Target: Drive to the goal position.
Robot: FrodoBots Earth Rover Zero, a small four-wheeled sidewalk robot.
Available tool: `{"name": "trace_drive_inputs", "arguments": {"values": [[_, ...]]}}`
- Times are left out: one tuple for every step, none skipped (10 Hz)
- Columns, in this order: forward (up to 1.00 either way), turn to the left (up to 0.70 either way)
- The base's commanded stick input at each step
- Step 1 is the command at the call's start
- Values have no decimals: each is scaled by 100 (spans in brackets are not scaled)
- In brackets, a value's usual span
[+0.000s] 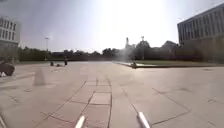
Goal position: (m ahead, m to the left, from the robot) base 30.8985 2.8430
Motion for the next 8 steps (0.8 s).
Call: {"name": "trace_drive_inputs", "arguments": {"values": [[70, 0], [70, 0], [70, 0], [70, 0], [70, 0], [70, 0], [70, 0], [70, 0]]}}
